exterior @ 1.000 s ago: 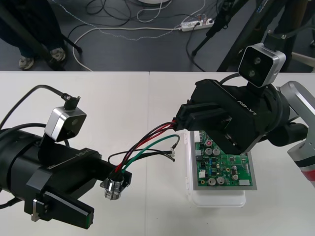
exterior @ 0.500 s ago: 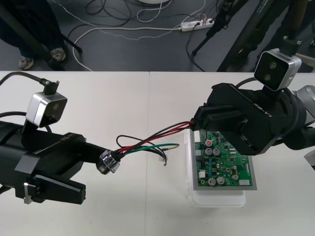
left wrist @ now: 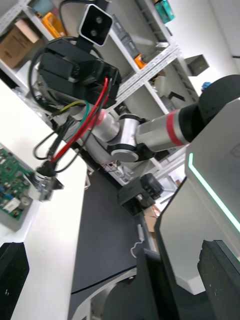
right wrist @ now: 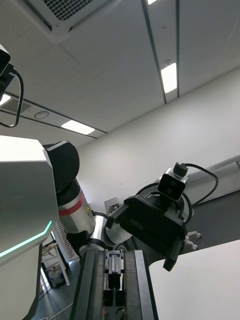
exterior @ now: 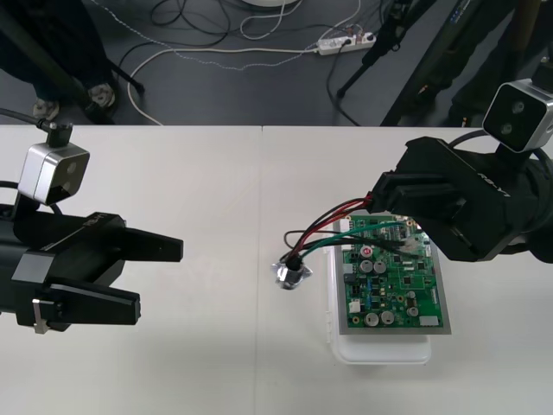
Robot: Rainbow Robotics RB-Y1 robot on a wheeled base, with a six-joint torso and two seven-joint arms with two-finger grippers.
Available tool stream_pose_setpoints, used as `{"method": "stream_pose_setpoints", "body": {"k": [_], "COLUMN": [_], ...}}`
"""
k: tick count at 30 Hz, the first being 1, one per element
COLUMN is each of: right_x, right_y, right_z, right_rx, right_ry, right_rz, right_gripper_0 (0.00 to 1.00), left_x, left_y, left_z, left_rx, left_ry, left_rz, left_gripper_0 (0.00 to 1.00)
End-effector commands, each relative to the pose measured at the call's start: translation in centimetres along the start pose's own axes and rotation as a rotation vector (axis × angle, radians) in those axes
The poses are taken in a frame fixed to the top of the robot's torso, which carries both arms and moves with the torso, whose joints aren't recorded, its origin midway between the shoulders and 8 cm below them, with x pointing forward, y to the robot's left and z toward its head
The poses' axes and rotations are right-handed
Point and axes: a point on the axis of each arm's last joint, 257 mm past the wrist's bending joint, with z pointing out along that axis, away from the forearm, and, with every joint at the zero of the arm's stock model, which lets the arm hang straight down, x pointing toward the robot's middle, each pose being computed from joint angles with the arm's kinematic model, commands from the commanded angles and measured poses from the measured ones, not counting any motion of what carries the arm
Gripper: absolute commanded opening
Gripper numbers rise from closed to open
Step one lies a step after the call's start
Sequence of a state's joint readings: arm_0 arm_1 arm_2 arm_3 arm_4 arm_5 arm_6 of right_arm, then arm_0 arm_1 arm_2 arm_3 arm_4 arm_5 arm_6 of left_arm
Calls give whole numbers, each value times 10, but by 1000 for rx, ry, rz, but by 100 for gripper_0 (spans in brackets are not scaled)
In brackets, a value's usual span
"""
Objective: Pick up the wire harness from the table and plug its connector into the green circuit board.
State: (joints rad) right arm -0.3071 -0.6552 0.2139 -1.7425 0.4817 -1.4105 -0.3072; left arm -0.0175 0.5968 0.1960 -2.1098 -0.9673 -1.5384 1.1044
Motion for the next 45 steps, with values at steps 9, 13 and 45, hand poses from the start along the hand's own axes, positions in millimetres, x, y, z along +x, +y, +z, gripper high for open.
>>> {"method": "stream_pose_setpoints", "body": {"k": [9, 13, 45], "right_x": [-16, -16, 25], "right_y": [0, -7, -43], "right_z": [-15, -13, -14], "right_rx": [101, 158, 327], "right_ry": [3, 12, 293], "right_rz": [-72, -93, -400], "right_gripper_0": [0, 0, 0], "left_x": [-13, -22, -87], "left_y": [12, 21, 69], "left_z": [-12, -17, -7], "left_rx": [-53, -59, -76], "left_ry": [21, 4, -72], "left_rz": [162, 185, 513], "left_gripper_0": [100, 100, 100]}}
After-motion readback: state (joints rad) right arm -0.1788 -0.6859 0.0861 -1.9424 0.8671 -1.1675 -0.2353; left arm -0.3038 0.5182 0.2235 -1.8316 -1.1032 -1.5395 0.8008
